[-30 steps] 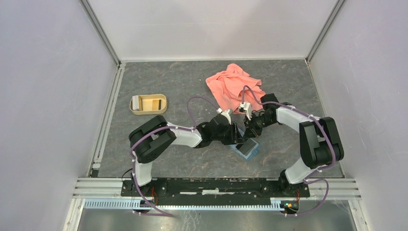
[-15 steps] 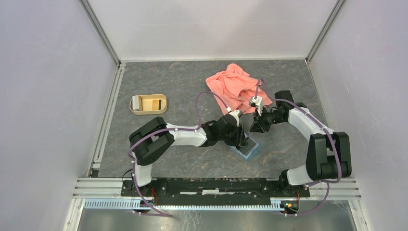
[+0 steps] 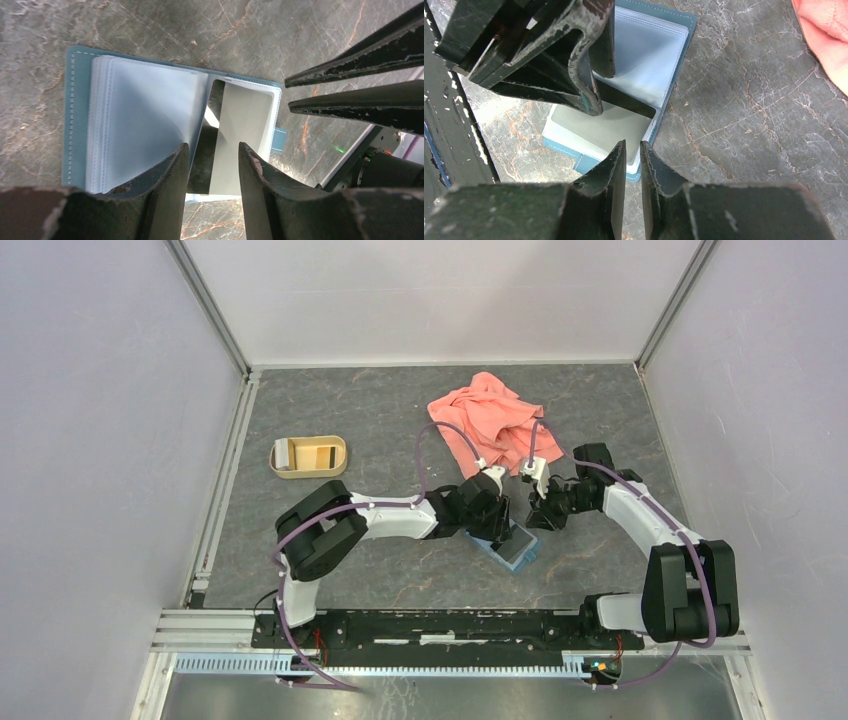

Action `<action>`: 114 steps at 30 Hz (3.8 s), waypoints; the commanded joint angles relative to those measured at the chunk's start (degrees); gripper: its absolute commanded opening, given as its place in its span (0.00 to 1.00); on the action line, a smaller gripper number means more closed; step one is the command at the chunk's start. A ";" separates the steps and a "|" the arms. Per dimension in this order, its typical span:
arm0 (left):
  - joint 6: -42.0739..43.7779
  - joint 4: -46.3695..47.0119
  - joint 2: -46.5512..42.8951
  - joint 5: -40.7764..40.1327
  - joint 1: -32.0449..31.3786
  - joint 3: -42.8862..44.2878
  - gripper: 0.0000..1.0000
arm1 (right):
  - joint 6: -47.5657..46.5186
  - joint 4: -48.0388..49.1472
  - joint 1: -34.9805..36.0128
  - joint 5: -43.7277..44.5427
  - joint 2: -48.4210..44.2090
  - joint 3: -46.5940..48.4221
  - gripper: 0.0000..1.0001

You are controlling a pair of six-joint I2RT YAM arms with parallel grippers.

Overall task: Put the credit cards into the card holder
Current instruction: Insert the credit card into the card holder.

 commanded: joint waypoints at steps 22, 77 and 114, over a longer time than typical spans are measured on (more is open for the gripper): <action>-14.77 27.97 0.69 15.78 0.47 -9.86 0.46 | -8.55 -4.21 -2.61 -0.34 -1.31 0.20 0.21; -16.43 20.41 5.92 18.53 -2.66 -2.64 0.41 | -16.13 -7.50 -3.96 6.93 2.33 -8.07 0.21; 0.53 20.67 -9.49 9.69 7.80 -6.73 0.47 | 7.12 12.64 -7.38 -4.04 -11.14 12.49 0.65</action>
